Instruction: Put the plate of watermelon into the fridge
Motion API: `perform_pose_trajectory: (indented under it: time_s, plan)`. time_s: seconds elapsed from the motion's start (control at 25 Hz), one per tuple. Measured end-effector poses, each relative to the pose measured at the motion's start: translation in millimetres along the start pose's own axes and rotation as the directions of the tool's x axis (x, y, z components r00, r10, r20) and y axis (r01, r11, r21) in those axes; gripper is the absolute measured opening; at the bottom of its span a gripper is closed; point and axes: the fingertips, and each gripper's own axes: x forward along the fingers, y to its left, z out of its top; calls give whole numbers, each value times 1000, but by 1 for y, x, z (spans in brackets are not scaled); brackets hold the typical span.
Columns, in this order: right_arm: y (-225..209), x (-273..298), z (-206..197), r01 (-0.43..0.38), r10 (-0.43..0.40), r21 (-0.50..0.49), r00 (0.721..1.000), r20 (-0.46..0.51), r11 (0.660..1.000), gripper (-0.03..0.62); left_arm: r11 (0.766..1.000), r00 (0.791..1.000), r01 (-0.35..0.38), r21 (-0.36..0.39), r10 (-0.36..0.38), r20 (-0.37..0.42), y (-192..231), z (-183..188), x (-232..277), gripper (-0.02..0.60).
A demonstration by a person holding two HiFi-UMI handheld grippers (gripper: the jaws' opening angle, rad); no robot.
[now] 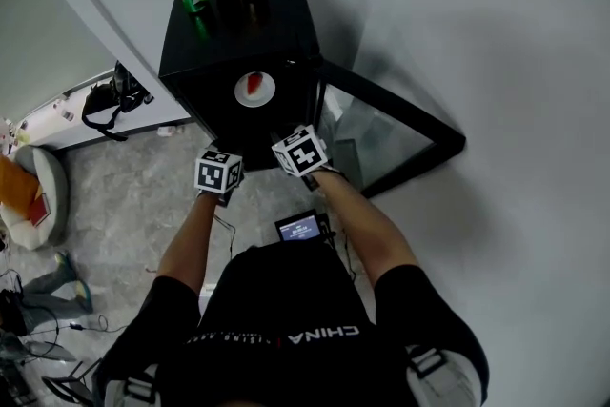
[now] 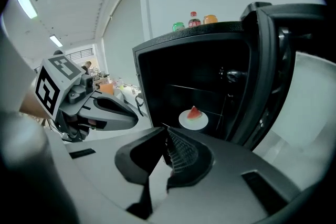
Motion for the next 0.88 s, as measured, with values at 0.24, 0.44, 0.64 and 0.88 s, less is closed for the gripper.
perform_pose_trajectory:
  time_s: [0.24,0.44,0.64,0.88]
  plan:
    - [-10,-14,-31,-64,65,68,998,-12,996,23,999,998,-40,-18,39,-43,-30,-28,-9,13]
    - [0,-31,-52,-66,69,85,997,-34,994,23,998,998,-44,-54,41,-55,-52,-55,-27,14]
    - [20,-45,-69,-42,45,94,998,-33,995,25,997,998,-45,-57,43,-42,-60,-74,-48,14]
    - [63,-63,-80,38,-36,92,999,-20,995,23,1000,1000,-17,-26,16,-26,-71,-106,-91,14]
